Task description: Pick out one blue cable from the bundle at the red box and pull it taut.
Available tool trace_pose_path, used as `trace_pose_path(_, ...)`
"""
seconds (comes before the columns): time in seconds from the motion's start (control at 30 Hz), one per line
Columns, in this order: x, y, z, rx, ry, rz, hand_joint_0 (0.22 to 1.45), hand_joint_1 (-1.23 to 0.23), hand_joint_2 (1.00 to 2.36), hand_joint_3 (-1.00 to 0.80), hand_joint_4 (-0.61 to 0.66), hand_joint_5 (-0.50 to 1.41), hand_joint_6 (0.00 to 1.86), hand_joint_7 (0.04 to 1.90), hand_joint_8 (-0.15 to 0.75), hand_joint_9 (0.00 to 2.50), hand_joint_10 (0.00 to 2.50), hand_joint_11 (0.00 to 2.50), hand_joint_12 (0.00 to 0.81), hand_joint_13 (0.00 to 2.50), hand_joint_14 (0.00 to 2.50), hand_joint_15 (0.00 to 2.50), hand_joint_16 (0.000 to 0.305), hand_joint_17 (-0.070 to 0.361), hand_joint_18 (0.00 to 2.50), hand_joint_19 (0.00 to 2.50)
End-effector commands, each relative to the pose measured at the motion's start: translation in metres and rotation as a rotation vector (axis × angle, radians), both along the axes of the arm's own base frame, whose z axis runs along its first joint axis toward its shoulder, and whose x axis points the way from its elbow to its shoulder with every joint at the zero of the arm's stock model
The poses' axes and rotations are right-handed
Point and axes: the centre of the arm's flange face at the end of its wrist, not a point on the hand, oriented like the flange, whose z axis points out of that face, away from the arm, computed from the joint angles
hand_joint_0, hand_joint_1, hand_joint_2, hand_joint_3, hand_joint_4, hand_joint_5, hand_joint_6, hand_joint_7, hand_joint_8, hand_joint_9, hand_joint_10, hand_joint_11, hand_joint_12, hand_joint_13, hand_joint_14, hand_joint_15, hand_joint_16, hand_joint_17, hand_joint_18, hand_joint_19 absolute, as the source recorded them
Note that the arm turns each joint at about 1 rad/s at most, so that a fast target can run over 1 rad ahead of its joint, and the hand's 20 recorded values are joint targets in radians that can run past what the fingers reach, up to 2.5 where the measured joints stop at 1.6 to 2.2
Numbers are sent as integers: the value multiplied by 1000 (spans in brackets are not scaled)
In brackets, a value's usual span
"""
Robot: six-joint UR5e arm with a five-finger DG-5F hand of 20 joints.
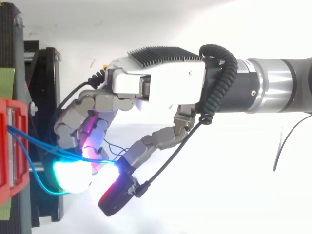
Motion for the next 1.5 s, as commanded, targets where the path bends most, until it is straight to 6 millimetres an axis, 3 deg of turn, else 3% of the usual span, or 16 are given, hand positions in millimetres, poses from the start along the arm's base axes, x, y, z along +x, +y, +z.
trace_pose_path(0.0, 0, 0, -1, -2, 2, 0, 819, -947, 1000, -500, -31, -220, 960, 807, 171, 1115, 19, 1043, 299, 975, 18, 486, 30, 68, 800, 343)
trace_pose_path(0.2, 0, 0, -1, 0, 3, 0, 832, -948, 1002, -472, -20, -222, 966, 798, 169, 1081, 17, 1059, 278, 954, 19, 463, 27, 62, 780, 298)
trace_pose_path(0.33, 0, 0, 0, 1, -4, 0, 840, -969, 1013, -348, 2, -248, 960, 780, 152, 927, 14, 1059, 241, 853, 14, 415, 20, 46, 664, 207)
trace_pose_path(0.5, 0, 0, -1, 1, 3, -1, 836, -983, 1005, -436, 15, -258, 951, 779, 119, 878, 11, 1096, 239, 824, 14, 408, 21, 46, 637, 168)
trace_pose_path(0.93, 0, 0, 1, 0, 3, 0, 760, -991, 1000, -500, 39, -240, 973, 787, 166, 879, 11, 1141, 251, 819, 15, 410, 23, 51, 664, 141)
trace_pose_path(1.03, 0, -1, 0, 0, 7, -1, 665, -925, 1000, -500, 65, -227, 959, 791, 207, 946, 12, 1158, 267, 842, 15, 428, 25, 57, 689, 216)
trace_pose_path(1.47, 0, -2, 2, 7, 17, -1, 534, -616, 1000, -500, 102, -205, 880, 736, 242, 1071, 17, 1081, 284, 908, 16, 452, 26, 59, 658, 286)
